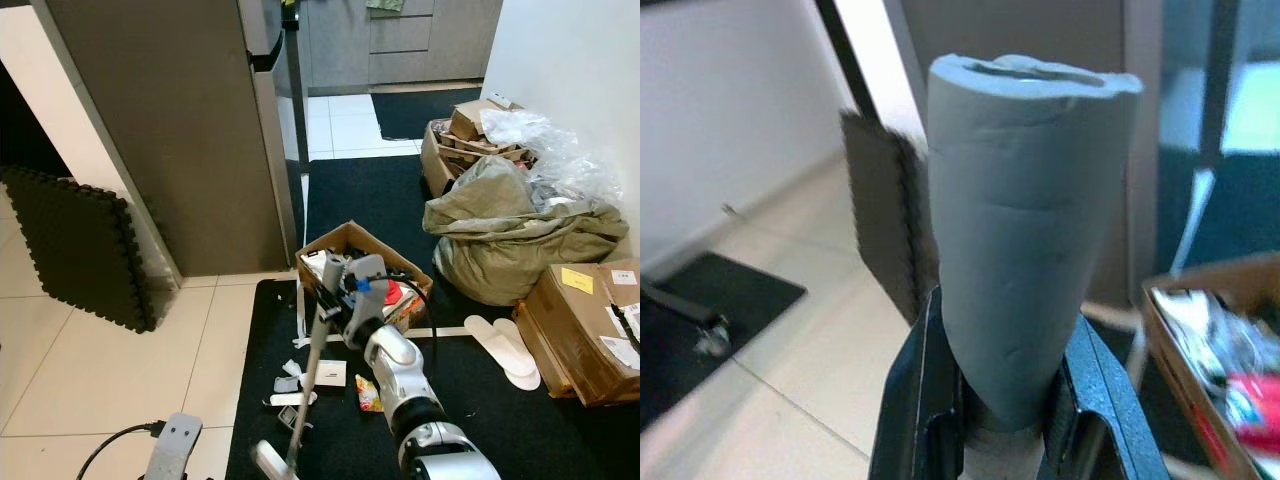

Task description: Sweep floor

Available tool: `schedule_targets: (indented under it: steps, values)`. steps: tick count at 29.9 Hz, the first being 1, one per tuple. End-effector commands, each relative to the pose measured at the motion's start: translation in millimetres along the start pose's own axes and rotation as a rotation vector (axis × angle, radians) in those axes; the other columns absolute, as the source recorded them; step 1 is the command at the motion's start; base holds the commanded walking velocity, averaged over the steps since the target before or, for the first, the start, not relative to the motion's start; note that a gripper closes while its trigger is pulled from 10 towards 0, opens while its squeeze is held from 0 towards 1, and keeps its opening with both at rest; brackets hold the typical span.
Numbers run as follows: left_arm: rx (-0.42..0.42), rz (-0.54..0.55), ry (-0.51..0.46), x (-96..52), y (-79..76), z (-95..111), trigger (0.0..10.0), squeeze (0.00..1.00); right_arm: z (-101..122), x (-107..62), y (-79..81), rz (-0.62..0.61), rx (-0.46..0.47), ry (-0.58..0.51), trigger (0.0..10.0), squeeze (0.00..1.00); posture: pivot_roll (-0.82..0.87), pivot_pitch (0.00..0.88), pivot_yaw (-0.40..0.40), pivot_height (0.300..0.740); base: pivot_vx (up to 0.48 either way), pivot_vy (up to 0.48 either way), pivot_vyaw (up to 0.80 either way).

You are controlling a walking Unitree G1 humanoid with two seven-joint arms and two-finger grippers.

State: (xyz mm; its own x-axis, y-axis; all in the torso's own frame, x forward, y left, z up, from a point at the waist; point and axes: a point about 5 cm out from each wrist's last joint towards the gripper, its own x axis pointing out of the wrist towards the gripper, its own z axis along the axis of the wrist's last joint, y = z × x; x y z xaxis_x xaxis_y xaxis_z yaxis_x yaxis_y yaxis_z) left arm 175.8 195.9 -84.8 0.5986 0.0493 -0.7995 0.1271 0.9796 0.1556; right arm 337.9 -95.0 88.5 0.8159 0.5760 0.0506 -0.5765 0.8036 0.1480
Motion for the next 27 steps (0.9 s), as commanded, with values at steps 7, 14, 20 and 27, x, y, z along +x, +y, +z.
schedule_targets:
  steps: [7, 14, 20, 27]
  values:
    - [0.02, 0.003, 0.017, -1.1, 4.7, -4, 10.0, 0.0, 42, 18.0, 2.3, 0.037, 0.016, -0.163, 10.0, 0.0, -0.06, 0.021, 0.023, 0.74, 0.174, 0.0, 0.0]
    - [0.021, 0.002, 0.015, -1.1, 5.4, -4, 10.0, 0.0, 43, 18.9, 3.8, 0.044, 0.02, -0.16, 10.0, 0.0, -0.06, 0.014, 0.021, 0.74, 0.276, 0.0, 0.0]
    - [0.026, -0.001, 0.009, -0.7, 6.1, -2, 10.0, 0.0, 41, 19.3, 7.2, 0.061, 0.029, -0.154, 10.0, 0.0, -0.06, 0.01, 0.024, 0.74, 0.348, 0.0, 0.0]
    - [0.028, -0.001, 0.003, -0.2, 6.2, 0, 10.0, 0.0, 43, 20.0, 8.9, 0.07, 0.032, -0.158, 10.0, 0.0, -0.05, 0.008, 0.024, 0.74, 0.348, 0.0, 0.0]
